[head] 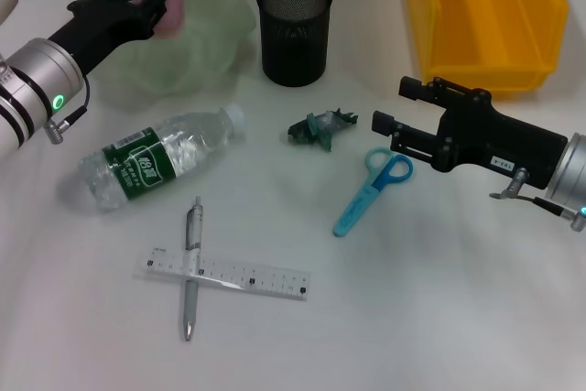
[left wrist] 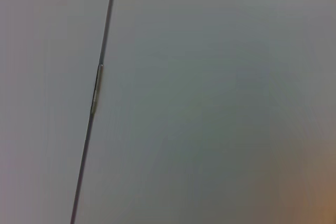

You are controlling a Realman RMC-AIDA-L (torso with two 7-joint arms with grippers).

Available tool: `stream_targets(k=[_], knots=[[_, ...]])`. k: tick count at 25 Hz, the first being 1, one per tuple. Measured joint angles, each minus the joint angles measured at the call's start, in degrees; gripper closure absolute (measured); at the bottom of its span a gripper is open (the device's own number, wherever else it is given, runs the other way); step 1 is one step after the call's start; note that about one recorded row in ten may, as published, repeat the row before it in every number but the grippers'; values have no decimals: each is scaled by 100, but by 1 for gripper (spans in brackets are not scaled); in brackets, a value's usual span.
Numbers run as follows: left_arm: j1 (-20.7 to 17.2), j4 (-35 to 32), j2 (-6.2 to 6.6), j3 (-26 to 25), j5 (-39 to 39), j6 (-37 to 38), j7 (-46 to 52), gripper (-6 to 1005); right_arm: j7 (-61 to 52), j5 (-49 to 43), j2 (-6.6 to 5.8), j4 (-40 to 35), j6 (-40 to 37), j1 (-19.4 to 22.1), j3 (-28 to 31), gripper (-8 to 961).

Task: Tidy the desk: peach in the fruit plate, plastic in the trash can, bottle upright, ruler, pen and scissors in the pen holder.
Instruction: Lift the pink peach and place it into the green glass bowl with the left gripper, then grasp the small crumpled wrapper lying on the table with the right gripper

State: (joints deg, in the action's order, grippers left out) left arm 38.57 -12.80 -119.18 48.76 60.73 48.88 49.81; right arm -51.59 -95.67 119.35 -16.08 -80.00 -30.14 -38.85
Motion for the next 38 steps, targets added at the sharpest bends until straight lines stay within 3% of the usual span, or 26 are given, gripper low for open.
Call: stream_targets(k=[6, 8, 9, 11, 13, 17, 19, 21, 22, 23, 27, 28, 29, 30, 33, 34, 38], knots=[[-42, 39, 2, -10, -104, 324, 93, 456, -54, 41, -9, -18, 19, -7, 55, 272], [-122, 64, 13, 19, -146, 705, 216, 378, -142, 54, -15, -33, 20, -24, 60, 272], [-269, 47, 46, 95, -103, 1299, 378, 342, -314, 57, -22, -73, 22, -48, 82, 272], [-269, 47, 46, 95, -103, 1299, 378, 268, -445, 59, -24, -108, 30, -63, 103, 272], [-615, -192, 94, 521, 52, 2318, 688, 195, -778, 63, -31, -248, 66, -88, 136, 272], [-909, -519, 115, 930, 201, 2811, 912, 194, -1489, 14, -41, -703, 97, -141, 69, 272], [-1286, -990, 178, 1359, 684, 3309, 1192, 193, -1851, -46, -69, -949, 78, -185, -65, 273], [-1354, -1059, 207, 1412, 858, 3439, 1259, 192, -2299, -116, -136, -1251, 72, -257, -404, 273], [-1354, -1059, 207, 1412, 858, 3439, 1259, 192, -2803, -283, -226, -1525, 95, -364, -754, 273], [-1413, -1069, 330, 1431, 1439, 3869, 1392, 192, -2803, -283, -226, -1525, 95, -364, -754, 273], [-1432, -1058, 366, 1423, 1676, 4031, 1401, 189, -4053, -1529, -391, -2011, 50, -954, -1028, 273], [-1432, -1058, 366, 1423, 1676, 4031, 1401, 188, -4053, -1529, -391, -2011, 50, -954, -1028, 273], [-1432, -1058, 366, 1423, 1676, 4031, 1401, 187, -4350, -2143, -391, -2158, 49, -1219, -1035, 273], [-1479, -1056, 433, 1388, 2148, 4256, 1419, 186, -4350, -2143, -391, -2158, 49, -1219, -1035, 273], [-1524, -1049, 502, 1381, 2210, 4266, 1470, 183, -4628, -2823, -355, -2236, 98, -1573, -1138, 274], [-1524, -1049, 502, 1381, 2210, 4266, 1470, 183, -4772, -3164, -314, -2236, 229, -1781, -1259, 274], [-1703, -1080, 561, 1237, 2225, 4279, 1500, 180, -4905, -3510, -213, -2224, 506, -1990, -1551, 274]])
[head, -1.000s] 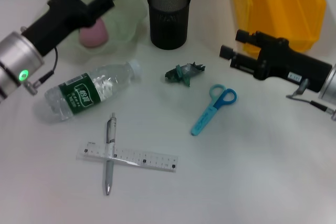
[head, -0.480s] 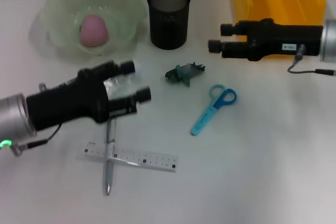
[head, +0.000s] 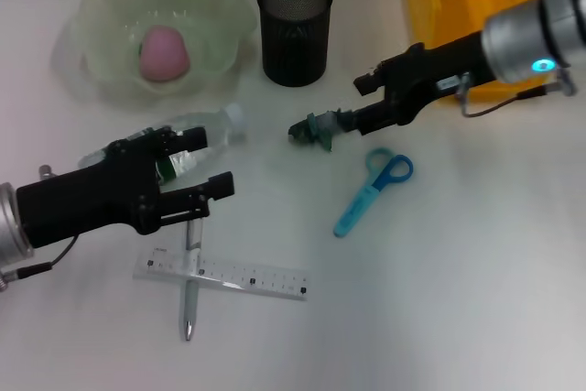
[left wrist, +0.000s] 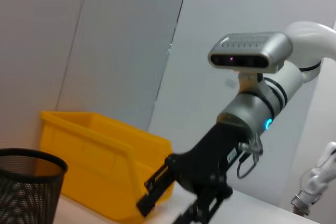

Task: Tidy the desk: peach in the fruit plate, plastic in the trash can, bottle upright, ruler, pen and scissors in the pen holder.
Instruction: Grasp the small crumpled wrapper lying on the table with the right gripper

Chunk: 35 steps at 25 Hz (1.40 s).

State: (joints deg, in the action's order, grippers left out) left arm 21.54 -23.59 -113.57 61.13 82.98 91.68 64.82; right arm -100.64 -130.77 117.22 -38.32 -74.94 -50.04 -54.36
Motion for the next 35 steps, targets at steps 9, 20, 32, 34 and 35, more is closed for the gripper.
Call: stream_targets(k=[9, 20, 32, 34, 35], knots=[[-37, -15, -16, -23, 3, -27, -21, 177, -93, -308, 188, 220, 864, -285, -1125, 275], [-19, -12, -38, -63, -8, -39, -78, 178, 174, -211, 227, 435, 1552, -357, -1490, 277], [34, -13, -25, -147, 11, -91, -84, 178, 768, 694, 259, 976, 2615, -499, -2650, 279], [34, -14, -24, -147, 3, -92, -84, 178, 788, 725, 267, 1040, 2779, -525, -2801, 280], [34, -13, -24, -147, -5, -92, -84, 178, 788, 725, 267, 1040, 2779, -525, -2801, 280]])
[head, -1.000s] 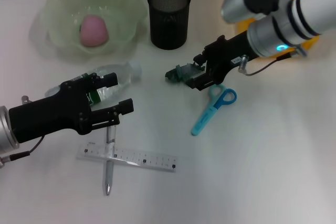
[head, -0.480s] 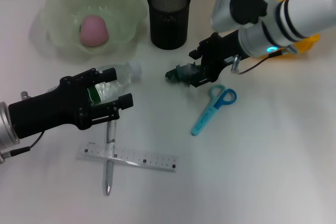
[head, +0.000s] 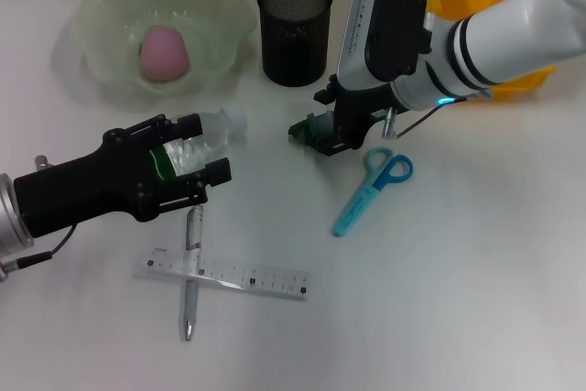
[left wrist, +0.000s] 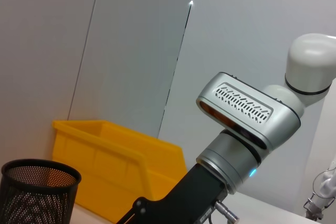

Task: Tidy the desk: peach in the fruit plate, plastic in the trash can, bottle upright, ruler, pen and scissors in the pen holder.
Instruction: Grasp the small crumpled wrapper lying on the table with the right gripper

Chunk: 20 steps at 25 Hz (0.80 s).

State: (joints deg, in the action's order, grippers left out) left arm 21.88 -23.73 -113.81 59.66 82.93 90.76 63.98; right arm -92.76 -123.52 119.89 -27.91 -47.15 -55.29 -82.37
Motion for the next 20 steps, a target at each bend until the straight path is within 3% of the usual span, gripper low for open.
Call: stream_targets(k=[12, 20], knots=[[8, -9, -21, -114, -3, -17, 0, 179, 158, 185, -1, 221, 210, -28, -29, 282], [9, -9, -34, -140, 1, -17, 0, 179, 163, 206, -3, 161, 183, 23, 21, 612]])
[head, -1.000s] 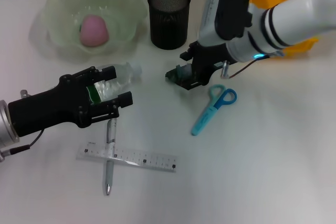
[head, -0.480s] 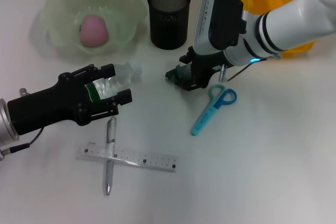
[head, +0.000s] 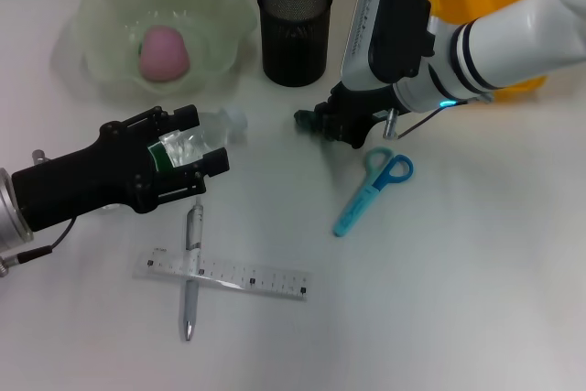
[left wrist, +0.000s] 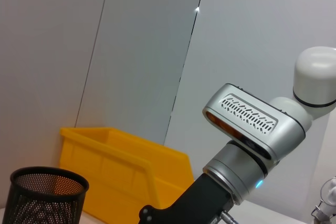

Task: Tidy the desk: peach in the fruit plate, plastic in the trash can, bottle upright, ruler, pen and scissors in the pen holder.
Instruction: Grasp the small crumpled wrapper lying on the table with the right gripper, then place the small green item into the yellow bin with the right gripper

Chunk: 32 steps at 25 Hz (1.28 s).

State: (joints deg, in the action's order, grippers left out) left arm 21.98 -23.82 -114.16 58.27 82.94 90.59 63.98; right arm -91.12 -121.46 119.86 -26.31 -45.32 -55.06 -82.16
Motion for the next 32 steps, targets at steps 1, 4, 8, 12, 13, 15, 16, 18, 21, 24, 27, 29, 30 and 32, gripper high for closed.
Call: stream_targets(k=[1, 4, 8, 12, 13, 15, 16, 18, 21, 24, 27, 29, 30, 32], knots=[[0, 0, -1, 0, -8, 0, 0, 179, -6, 10, -3, -3, -4, 3, 19, 650], [-1, 0, -1, 0, -17, 0, 0, 179, -29, 122, -30, -64, -40, 55, 73, 757], [-1, -6, -1, -2, -22, -57, 0, 180, -28, 301, -51, -584, -373, 414, 260, 852], [7, -9, 7, -8, -28, -141, 0, 180, 72, 726, -56, -1241, -722, 983, 604, 892], [12, -9, 9, -9, -28, -151, 0, 180, 160, 970, -58, -1371, -817, 1146, 686, 898], [36, -9, 13, -9, -25, -175, 0, 180, 435, 1456, -66, -1471, -991, 1407, 860, 908], [54, -10, 15, -9, -20, -182, 0, 180, 636, 1779, -70, -1476, -1104, 1542, 1002, 914], [79, -25, 14, -9, -14, -187, 0, 180, 1023, 2392, -74, -1417, -1364, 1798, 1293, 919], [130, -51, 9, -9, -25, -197, -2, 180, 1885, 3637, -74, -925, -2026, 2173, 1926, 921], [202, -54, 8, -9, -29, -206, -10, 180, 2471, 4182, -73, -549, -2453, 2331, 2252, 922], [280, -54, 8, -9, -26, -207, -11, 180, 3413, 4906, -71, 58, -3005, 2493, 2673, 924], [333, -54, 10, -9, -8, -209, -12, 180, 3963, 5415, -64, 457, -3167, 2542, 2878, 925], [345, -56, 11, -9, -6, -210, -12, 180, 4189, 5718, -57, 638, -3168, 2559, 2967, 925], [362, -68, 14, -9, -5, -210, -12, 181, 4486, 6156, -52, 864, -3113, 2569, 3076, 926]])
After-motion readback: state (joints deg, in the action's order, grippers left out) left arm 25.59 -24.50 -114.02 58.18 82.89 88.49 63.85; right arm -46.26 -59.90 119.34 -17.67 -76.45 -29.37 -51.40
